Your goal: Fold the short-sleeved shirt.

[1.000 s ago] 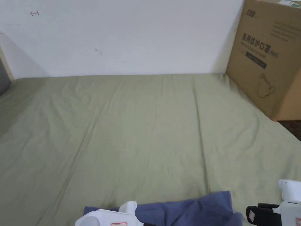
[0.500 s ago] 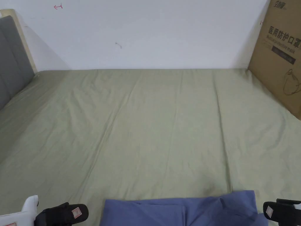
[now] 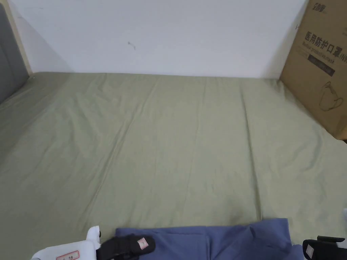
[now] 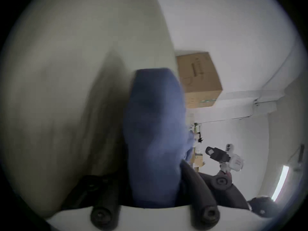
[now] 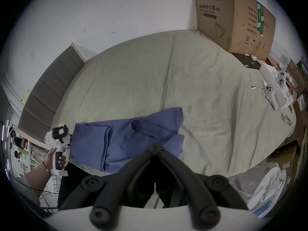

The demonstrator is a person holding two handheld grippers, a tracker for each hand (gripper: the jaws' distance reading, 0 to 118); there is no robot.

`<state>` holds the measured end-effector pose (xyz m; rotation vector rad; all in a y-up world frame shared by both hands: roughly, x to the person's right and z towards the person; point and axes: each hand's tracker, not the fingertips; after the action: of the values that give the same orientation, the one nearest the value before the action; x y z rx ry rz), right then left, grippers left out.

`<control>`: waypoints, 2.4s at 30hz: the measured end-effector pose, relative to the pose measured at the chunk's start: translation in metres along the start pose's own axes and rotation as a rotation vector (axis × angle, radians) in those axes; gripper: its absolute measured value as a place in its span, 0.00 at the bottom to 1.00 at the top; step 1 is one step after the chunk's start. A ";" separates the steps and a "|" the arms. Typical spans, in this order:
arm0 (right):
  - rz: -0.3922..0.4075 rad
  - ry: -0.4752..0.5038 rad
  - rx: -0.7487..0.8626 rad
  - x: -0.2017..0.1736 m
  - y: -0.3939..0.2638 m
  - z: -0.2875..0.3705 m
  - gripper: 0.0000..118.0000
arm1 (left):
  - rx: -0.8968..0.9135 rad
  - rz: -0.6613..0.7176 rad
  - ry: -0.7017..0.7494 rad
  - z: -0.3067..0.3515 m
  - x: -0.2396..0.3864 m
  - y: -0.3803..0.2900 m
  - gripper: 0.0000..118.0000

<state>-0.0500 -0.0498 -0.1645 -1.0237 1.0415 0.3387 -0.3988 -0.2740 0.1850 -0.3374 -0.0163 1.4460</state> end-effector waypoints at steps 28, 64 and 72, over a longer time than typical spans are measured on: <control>-0.005 0.144 0.037 0.011 0.001 -0.018 0.00 | 0.111 -0.253 0.466 0.023 0.160 -0.010 0.10; -0.156 0.088 0.057 0.071 -0.026 -0.007 0.00 | -0.358 -0.243 0.437 -0.218 0.119 -0.051 0.01; -0.165 0.156 0.070 0.049 -0.018 -0.010 0.00 | -0.135 -0.356 0.306 -0.132 0.174 -0.072 0.01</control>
<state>-0.0184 -0.0780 -0.1970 -1.0776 1.0926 0.0880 -0.2778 -0.1394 0.0425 -0.6316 0.0711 1.0320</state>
